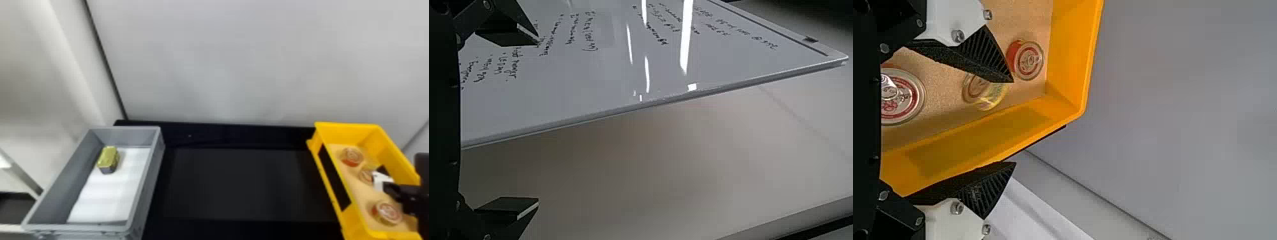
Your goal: Pick up the round yellow can and place it in the yellow rectangular box
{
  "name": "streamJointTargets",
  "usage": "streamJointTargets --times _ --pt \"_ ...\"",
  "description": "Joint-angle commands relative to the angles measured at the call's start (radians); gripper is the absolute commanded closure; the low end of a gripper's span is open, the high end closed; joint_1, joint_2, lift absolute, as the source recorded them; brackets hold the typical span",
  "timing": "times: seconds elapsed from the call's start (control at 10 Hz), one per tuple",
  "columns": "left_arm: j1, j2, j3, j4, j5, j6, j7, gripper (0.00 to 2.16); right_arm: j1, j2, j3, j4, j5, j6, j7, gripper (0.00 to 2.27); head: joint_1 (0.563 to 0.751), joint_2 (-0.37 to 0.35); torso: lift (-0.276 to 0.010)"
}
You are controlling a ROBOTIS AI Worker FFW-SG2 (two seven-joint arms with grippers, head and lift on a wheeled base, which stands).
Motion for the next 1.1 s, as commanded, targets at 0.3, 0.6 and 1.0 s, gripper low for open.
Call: streamJointTargets --times 0.3,0.6,1.0 --pt "0.0 -0.003 0.002 -0.002 -0.002 0.0 0.0 0.14 -0.027 -0.001 -0.069 -0.124 0.032 -0.103 0.004 0.26 0.694 0.014 -0.068" --pt "-0.002 -0.003 -0.002 0.0 -0.002 0.0 0.0 0.14 -0.12 -0.002 -0.182 -0.279 0.108 -0.2 -0.028 0.22 0.694 0.014 -0.068" --pt "-0.003 -0.003 -0.003 -0.003 -0.003 -0.002 0.0 0.14 -0.214 -0.013 -0.329 -0.502 0.156 -0.211 -0.065 0.23 0.694 0.014 -0.068"
